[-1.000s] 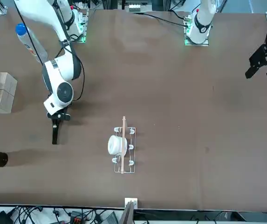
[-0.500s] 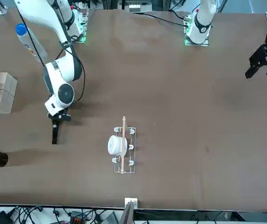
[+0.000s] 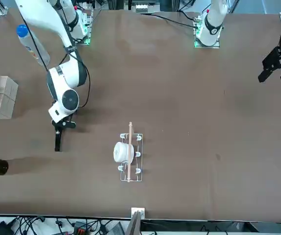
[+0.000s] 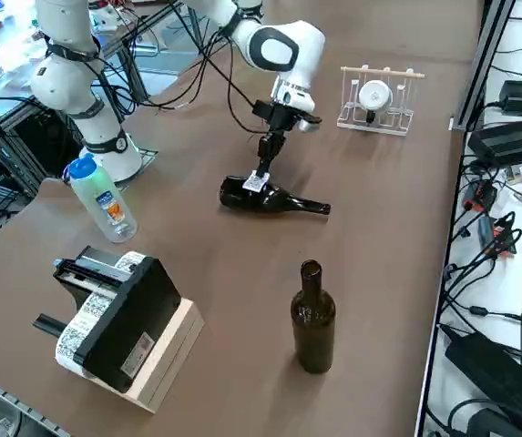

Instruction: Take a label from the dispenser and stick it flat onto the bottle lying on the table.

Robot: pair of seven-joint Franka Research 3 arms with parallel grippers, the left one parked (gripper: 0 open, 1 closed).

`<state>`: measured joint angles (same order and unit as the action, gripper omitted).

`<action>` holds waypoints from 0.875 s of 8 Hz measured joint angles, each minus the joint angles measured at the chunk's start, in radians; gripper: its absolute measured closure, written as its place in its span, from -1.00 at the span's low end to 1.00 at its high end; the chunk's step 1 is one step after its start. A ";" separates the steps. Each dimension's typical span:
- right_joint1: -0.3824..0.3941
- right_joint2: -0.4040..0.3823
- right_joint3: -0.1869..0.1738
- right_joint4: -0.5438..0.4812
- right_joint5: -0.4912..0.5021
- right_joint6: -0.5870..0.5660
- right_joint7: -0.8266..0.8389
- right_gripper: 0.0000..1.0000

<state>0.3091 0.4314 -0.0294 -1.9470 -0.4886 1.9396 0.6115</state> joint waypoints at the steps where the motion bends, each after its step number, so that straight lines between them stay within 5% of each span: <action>1: 0.000 0.003 0.000 0.000 0.000 0.003 0.005 0.95; 7: 0.005 0.014 0.000 0.002 0.002 0.023 0.026 0.95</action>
<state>0.3141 0.4455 -0.0293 -1.9454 -0.4868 1.9624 0.6372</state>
